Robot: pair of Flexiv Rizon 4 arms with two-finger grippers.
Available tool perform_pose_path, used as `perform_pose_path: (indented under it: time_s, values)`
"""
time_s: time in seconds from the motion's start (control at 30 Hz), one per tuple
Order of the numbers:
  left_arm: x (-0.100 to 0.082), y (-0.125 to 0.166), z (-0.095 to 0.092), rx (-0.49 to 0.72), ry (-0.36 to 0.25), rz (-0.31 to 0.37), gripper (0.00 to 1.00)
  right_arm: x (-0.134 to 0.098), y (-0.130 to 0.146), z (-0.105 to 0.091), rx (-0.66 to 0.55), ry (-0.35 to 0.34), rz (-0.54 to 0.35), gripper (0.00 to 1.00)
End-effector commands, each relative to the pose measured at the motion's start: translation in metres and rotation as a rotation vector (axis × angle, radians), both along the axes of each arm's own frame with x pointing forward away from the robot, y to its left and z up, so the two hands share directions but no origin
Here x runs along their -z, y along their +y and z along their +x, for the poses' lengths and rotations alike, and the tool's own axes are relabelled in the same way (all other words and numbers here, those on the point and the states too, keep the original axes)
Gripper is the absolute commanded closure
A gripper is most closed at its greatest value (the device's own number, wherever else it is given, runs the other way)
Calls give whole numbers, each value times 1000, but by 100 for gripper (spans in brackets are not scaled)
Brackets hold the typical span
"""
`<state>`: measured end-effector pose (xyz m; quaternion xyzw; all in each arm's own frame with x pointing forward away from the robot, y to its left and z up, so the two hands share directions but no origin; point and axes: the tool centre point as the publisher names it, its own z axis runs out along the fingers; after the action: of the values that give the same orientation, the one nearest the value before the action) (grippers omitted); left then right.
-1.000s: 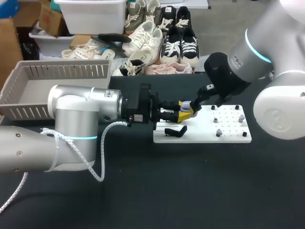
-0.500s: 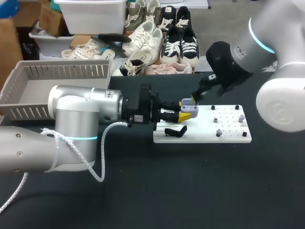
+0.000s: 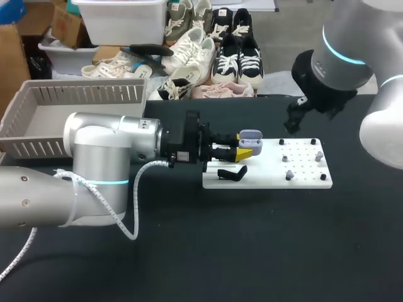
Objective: Pick up each earbud case from the left stands, insert the matching earbuds, close the lid, and place the case in the box.
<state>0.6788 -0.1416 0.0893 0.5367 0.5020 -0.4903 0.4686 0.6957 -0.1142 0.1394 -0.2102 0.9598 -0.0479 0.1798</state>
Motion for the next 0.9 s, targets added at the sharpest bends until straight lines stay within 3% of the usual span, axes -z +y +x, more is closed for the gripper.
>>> perform_pose_path:
  time_s: [0.03,0.4,0.7,0.77,0.83,0.9]
  values:
    - [0,-1,0,-1,0,1,100,7,-13,-7,39,-8,-40,0]
    - [0,-1,0,-1,0,1,100,47,-29,-3,71,120,-32,0]
    - [0,-1,0,-1,0,1,100,65,-27,6,62,131,-54,0]
    - [0,-1,0,-1,0,1,100,70,-28,8,57,133,-60,4]
    - [0,-1,0,-1,0,1,100,74,-29,10,55,135,-63,35]
    - [0,-1,0,-1,0,1,100,79,-30,11,53,141,-69,34]
